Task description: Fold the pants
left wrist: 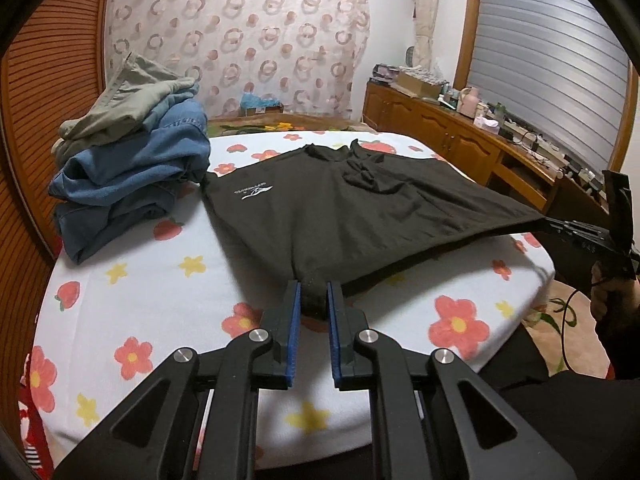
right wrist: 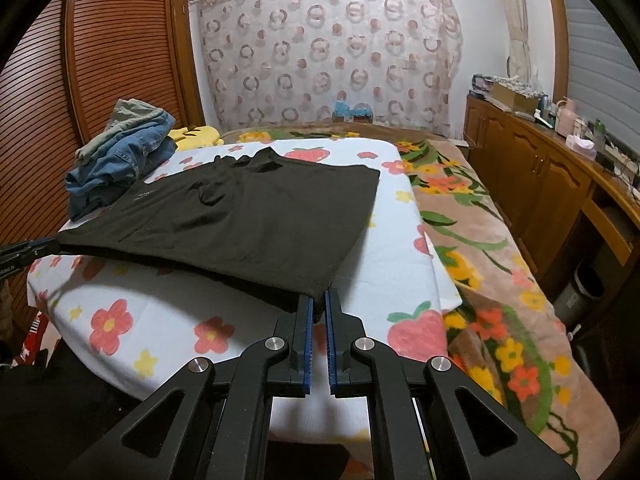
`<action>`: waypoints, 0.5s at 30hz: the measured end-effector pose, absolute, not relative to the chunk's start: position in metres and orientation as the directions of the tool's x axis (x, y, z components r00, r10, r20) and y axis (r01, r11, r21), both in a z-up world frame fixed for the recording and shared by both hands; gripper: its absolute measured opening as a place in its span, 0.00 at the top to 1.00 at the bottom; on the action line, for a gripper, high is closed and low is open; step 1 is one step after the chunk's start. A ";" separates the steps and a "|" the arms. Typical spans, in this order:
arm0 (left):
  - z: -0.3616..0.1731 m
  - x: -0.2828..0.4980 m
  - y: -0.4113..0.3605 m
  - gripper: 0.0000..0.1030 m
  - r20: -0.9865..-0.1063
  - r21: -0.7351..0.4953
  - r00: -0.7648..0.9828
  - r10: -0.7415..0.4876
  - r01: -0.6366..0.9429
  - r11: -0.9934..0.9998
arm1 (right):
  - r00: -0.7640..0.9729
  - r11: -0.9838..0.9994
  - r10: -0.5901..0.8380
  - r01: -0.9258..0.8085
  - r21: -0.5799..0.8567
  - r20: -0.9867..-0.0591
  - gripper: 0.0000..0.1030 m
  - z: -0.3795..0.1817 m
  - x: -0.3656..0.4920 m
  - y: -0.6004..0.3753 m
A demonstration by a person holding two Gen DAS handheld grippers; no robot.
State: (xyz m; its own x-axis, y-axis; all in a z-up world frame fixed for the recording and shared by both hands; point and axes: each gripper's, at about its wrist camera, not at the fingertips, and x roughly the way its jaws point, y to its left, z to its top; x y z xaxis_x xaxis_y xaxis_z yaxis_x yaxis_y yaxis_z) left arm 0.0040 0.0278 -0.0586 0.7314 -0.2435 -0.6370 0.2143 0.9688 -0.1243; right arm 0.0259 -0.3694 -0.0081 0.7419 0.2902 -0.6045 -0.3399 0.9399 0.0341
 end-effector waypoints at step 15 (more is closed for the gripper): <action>-0.065 0.000 0.025 0.87 -0.672 -0.126 0.693 -0.259 0.238 0.963 | 0.718 0.939 0.261 -0.343 -0.001 -0.645 0.95 -0.012 0.023 -0.362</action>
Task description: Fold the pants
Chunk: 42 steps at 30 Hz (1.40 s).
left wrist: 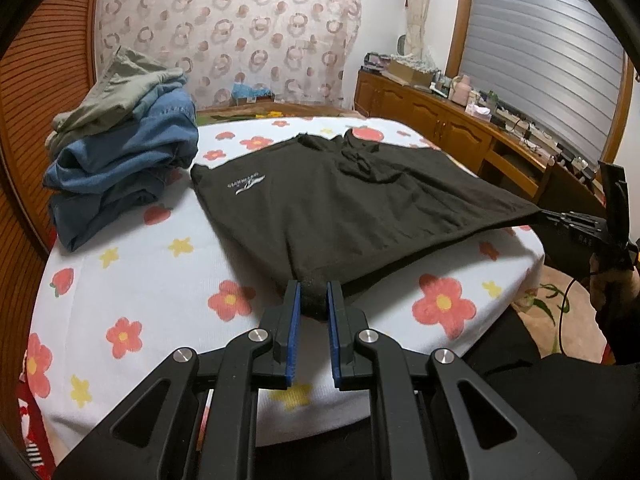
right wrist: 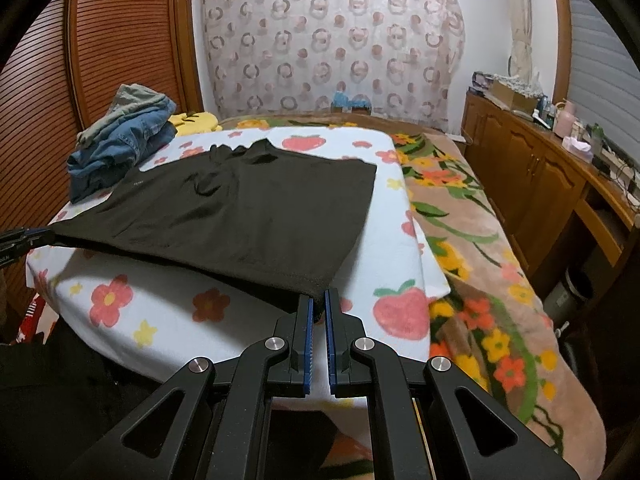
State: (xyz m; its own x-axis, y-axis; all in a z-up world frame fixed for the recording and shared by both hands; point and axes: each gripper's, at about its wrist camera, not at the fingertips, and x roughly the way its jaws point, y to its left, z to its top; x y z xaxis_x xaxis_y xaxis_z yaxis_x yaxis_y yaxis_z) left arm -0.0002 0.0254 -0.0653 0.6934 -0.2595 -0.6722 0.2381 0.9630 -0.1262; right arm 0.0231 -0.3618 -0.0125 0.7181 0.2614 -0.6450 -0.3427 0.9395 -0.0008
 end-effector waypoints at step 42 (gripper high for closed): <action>-0.088 0.016 0.077 0.22 -0.685 -0.099 0.716 -0.132 0.087 0.991 | 0.638 0.808 0.517 -0.584 0.079 -0.570 0.75 -0.020 0.055 -0.272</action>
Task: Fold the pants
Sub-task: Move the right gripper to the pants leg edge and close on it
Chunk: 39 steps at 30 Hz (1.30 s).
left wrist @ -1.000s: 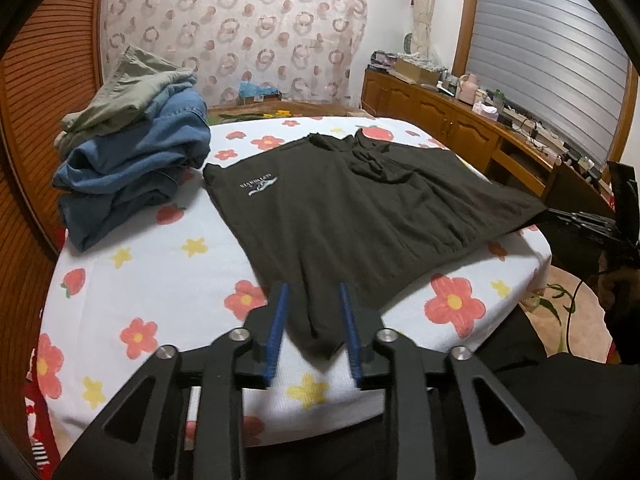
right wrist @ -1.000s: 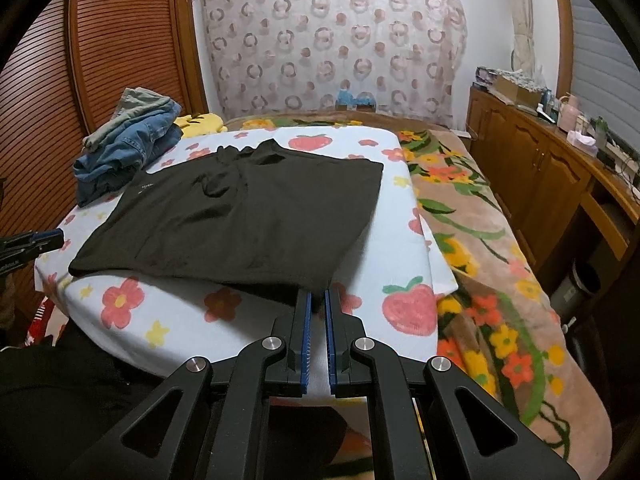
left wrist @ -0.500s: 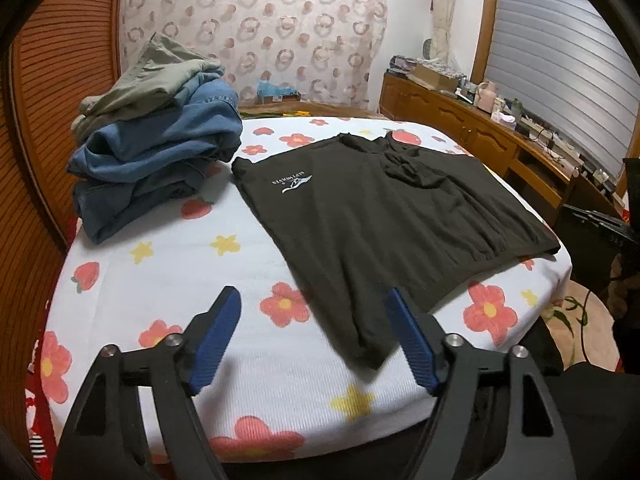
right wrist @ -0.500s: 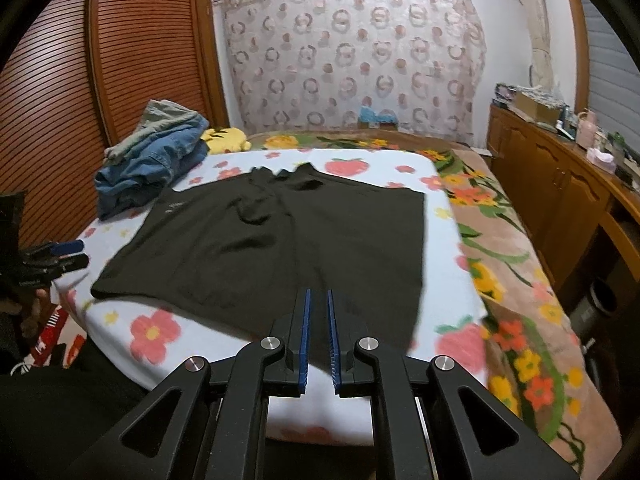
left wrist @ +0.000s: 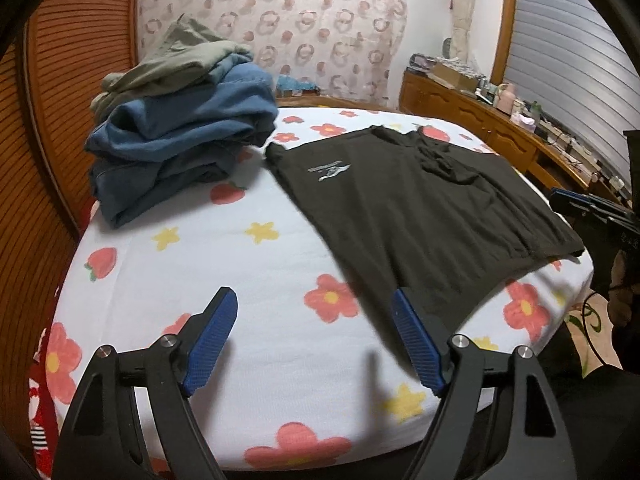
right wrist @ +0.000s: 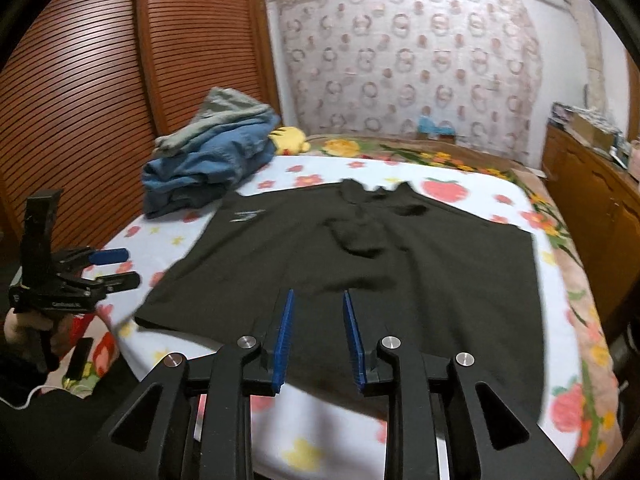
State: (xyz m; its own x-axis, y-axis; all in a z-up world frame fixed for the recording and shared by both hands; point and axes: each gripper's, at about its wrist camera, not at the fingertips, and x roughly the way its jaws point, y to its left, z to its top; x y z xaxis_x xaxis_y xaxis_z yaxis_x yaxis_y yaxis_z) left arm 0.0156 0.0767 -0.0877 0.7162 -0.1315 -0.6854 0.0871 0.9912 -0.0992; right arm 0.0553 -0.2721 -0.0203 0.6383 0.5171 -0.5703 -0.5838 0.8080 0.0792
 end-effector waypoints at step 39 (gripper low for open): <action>-0.108 0.010 0.117 0.22 -0.716 -0.092 0.695 -0.056 -0.014 0.996 | 0.329 0.508 0.611 -0.860 0.039 -0.720 0.66 -0.070 0.060 -0.168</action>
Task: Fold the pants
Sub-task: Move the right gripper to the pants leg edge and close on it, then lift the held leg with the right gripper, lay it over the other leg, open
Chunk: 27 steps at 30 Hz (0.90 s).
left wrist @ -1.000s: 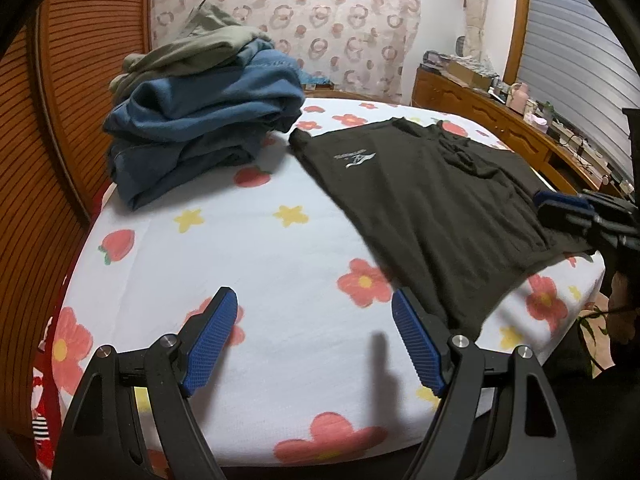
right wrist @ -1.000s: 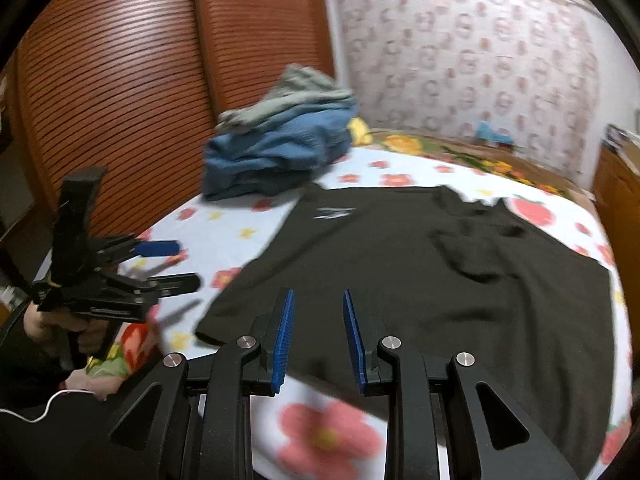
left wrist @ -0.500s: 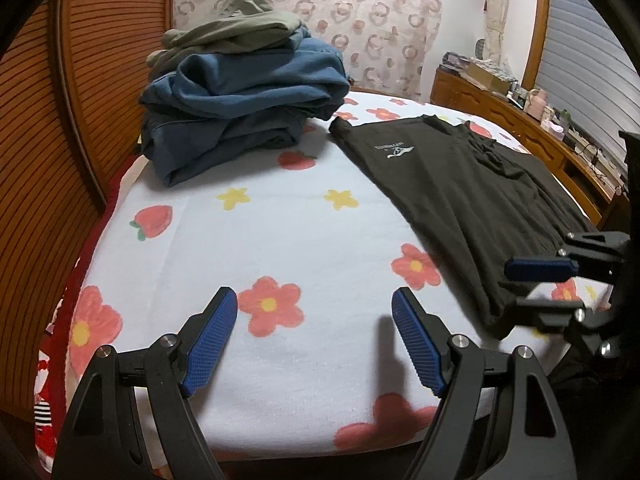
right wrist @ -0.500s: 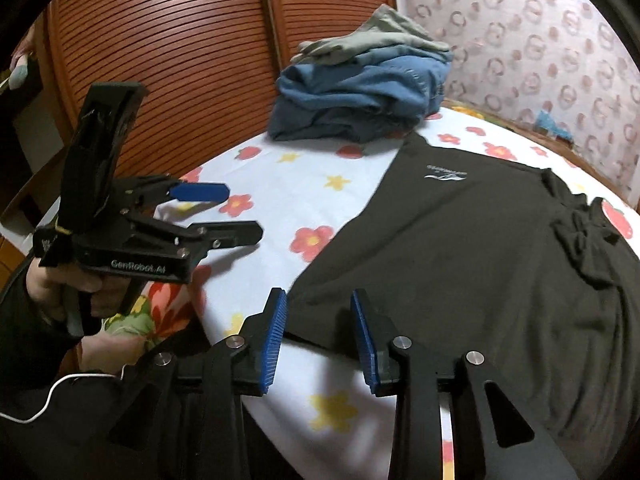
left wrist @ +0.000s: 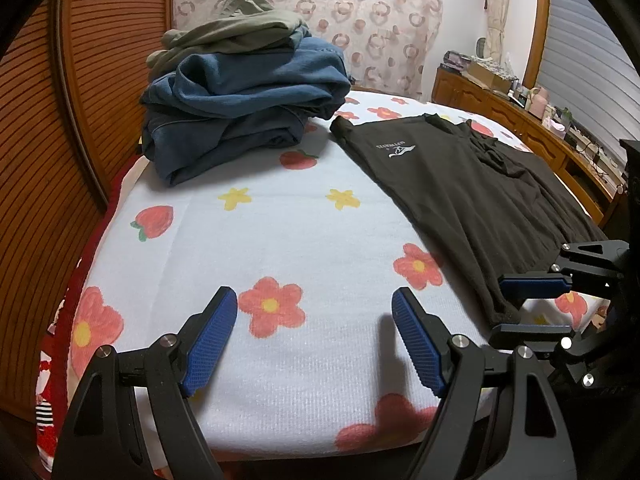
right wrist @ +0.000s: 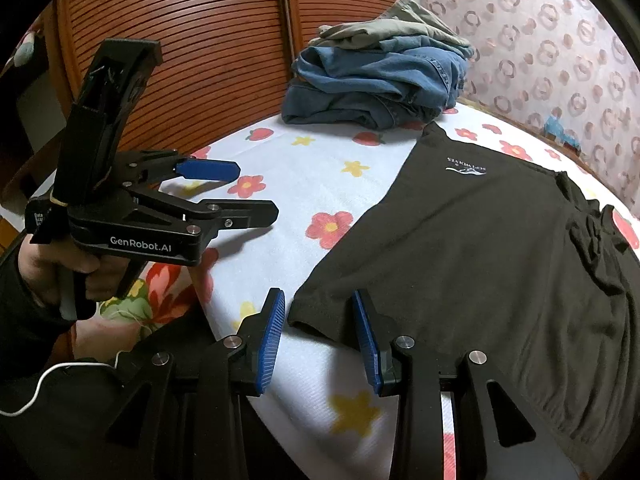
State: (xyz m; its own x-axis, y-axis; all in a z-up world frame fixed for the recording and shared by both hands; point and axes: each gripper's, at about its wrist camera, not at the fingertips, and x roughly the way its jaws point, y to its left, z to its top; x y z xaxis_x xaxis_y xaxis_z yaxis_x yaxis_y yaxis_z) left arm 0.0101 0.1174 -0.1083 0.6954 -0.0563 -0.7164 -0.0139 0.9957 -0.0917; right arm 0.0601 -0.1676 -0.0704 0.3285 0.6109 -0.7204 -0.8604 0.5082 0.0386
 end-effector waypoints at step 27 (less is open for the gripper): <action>-0.081 0.044 0.056 0.22 -0.686 -0.081 0.710 -0.156 0.139 0.987 | 0.549 0.728 0.587 -0.680 0.091 -0.595 0.96 -0.026 0.088 -0.270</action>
